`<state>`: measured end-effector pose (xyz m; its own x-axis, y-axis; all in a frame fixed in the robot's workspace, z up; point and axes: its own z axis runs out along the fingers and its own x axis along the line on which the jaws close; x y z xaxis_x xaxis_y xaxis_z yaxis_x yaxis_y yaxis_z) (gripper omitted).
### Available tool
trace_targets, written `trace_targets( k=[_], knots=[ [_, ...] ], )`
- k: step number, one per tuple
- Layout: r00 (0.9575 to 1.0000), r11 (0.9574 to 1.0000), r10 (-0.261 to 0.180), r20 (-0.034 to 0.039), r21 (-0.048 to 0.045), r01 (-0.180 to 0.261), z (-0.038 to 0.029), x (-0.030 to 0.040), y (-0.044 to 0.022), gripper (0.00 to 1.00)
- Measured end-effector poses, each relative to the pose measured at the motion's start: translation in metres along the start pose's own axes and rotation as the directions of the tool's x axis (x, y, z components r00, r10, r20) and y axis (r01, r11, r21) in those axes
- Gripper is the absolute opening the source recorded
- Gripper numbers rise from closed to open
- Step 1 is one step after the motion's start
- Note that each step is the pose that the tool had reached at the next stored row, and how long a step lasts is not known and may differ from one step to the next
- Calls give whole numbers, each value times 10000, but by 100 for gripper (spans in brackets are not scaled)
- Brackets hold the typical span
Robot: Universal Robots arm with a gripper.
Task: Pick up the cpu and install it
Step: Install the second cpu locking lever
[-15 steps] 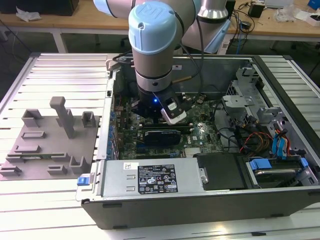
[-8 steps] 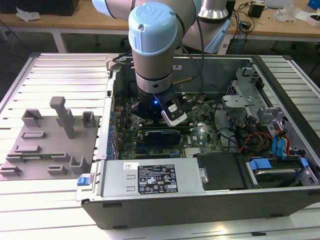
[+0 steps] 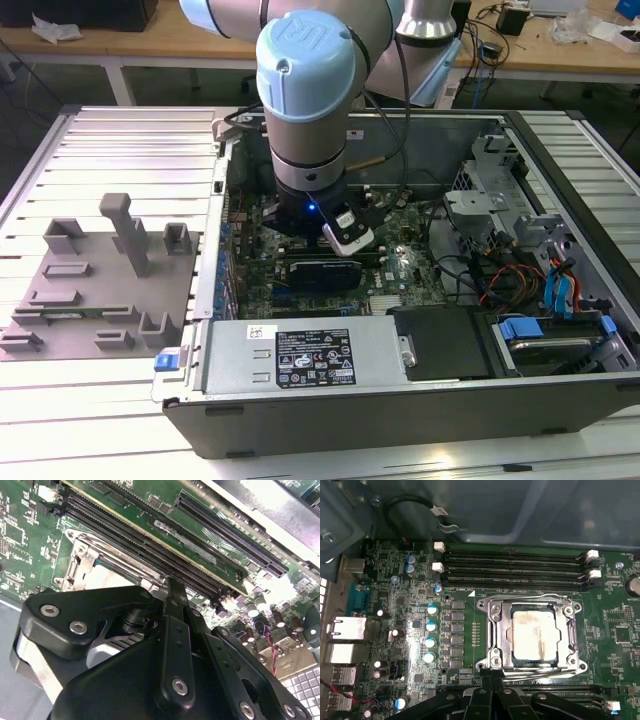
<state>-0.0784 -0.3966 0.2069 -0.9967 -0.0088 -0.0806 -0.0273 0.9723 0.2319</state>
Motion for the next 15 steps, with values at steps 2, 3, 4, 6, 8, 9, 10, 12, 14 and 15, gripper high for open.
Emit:
trace_targets(
  k=[2, 3, 4, 6, 8, 9, 10, 12, 14, 15],
  knots=[
    [10000, 10000, 0, 6, -38, 0, 13, 0, -4, 11],
    [10000, 10000, 0, 6, -36, 0, 27, 2, -12, 11],
    [10000, 10000, 1, 11, -45, -1, 34, 3, -14, 11],
    [10000, 10000, 3, 15, -82, -3, 41, 3, -16, 11],
    [10000, 9998, 7, 31, -176, -6, 46, 3, -17, 11],
    [10000, 9998, 9, 42, -222, -8, 50, 4, -18, 11],
    [10000, 9997, 9, 46, -237, -8, 54, 4, -18, 11],
    [10000, 9997, 7, 53, -241, -6, 65, 5, -22, 11],
    [10000, 9997, 5, 65, -250, -3, 78, 7, -26, 11],
    [10000, 9997, 5, 74, -263, -3, 83, 8, -27, 11]
  ],
)
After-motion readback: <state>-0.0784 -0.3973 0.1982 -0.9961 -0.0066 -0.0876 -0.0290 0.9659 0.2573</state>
